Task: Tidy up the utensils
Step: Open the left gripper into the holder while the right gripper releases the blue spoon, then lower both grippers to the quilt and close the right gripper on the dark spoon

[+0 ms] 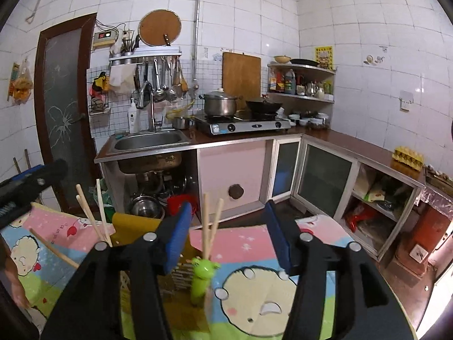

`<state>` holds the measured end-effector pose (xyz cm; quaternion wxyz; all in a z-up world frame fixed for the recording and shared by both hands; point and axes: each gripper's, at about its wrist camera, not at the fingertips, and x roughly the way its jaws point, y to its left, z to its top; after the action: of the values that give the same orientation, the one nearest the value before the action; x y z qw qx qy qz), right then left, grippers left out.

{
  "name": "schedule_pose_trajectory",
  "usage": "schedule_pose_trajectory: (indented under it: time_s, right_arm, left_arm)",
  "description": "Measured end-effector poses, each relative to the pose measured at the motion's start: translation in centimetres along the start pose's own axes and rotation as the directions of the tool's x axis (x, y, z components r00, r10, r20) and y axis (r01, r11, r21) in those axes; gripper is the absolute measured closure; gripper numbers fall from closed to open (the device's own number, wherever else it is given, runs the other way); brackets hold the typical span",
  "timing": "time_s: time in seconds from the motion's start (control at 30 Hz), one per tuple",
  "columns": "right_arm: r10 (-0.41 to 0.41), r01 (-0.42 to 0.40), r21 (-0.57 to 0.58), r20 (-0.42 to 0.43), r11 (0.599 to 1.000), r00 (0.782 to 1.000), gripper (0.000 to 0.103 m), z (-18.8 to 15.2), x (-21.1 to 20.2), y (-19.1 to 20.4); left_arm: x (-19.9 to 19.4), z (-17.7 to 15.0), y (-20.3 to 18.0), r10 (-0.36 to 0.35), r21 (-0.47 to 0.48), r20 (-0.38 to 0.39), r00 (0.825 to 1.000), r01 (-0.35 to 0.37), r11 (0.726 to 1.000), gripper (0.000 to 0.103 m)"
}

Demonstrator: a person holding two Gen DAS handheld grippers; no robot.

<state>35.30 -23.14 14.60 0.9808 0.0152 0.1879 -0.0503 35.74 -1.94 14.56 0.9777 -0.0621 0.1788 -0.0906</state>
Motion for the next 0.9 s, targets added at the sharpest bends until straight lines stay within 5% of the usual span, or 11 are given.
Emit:
schedule_pose_trajectory:
  time_s: [0.13,0.63,0.9]
  right_arm:
    - [-0.008,0.008,0.005,-0.035,1.0,0.999,0.04,-1.1,-2.2,-1.2]
    - [-0.017,0.024,0.031,-0.196,0.999,0.981,0.032,-12.3,-7.7,0.3]
    - [-0.015,0.02,0.015,-0.301,1.0,0.953,0.029,-17.0,-7.9,3.8]
  left_arm:
    - [-2.4,-0.3,1.0,0.027,-0.007,-0.011,1.0,-0.027,1.0,0.006]
    - [-7.9,-8.1,5.9,0.117,-0.038,-0.175,0.978,-0.126,0.991,0.005]
    - [-7.5,-14.1,8.2,0.199,0.02,-0.325,0.924,-0.203,0.979,0.005]
